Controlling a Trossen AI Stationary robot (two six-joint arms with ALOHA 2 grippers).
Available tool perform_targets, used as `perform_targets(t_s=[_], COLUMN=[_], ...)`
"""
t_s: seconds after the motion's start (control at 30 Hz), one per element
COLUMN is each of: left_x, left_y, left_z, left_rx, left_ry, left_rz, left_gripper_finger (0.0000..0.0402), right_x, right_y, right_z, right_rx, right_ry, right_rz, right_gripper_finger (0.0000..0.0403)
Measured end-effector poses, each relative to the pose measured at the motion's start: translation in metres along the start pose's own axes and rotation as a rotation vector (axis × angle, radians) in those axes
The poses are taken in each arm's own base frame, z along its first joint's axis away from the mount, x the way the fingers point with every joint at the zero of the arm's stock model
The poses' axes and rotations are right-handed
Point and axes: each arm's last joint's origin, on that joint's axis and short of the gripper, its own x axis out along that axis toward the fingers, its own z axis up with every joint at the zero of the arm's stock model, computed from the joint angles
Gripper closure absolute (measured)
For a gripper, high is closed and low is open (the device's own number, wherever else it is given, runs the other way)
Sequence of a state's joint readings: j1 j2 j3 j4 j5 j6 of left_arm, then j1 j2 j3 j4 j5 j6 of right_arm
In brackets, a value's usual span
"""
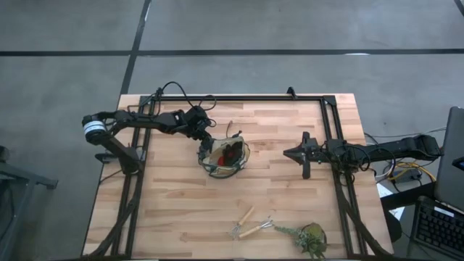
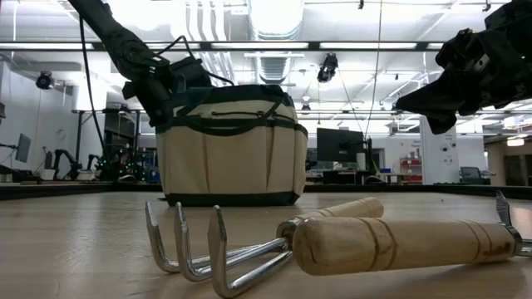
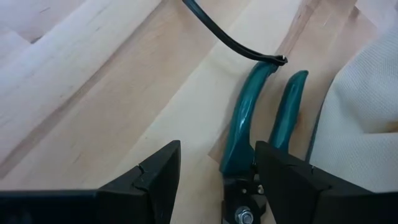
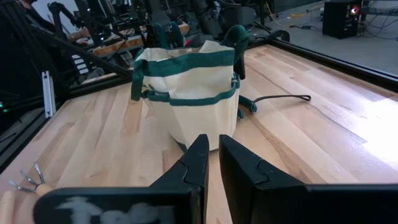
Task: Pick & Place Garden tools in Gardening bag
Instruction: Put the green shear scissors into the gardening bag
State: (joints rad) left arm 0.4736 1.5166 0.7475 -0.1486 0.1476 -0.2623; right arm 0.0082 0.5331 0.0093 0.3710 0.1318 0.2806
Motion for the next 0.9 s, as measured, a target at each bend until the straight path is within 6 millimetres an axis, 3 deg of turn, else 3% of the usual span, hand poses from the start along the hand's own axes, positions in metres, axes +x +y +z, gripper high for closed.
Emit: perform_targets(t_s=[0.37, 0.9], left_x=[0.001, 0.019], left_y=[0.002, 0.006], left_z=[0.0, -0.004], left_rx=[0.006, 0.023], left_ry=[-0.014, 0.014], left_rz=[0.066, 0.064], left_gripper_finger=[0.0193, 0.0193], right_x=[0.0, 0.0], right_y=[0.0, 0.0], right_z=[0.0, 0.0], right_rx=[0.0, 0.0], right_ry=[0.0, 0.0], right_rz=[0.0, 0.0], right_gripper_finger=[0.0369, 0.0369])
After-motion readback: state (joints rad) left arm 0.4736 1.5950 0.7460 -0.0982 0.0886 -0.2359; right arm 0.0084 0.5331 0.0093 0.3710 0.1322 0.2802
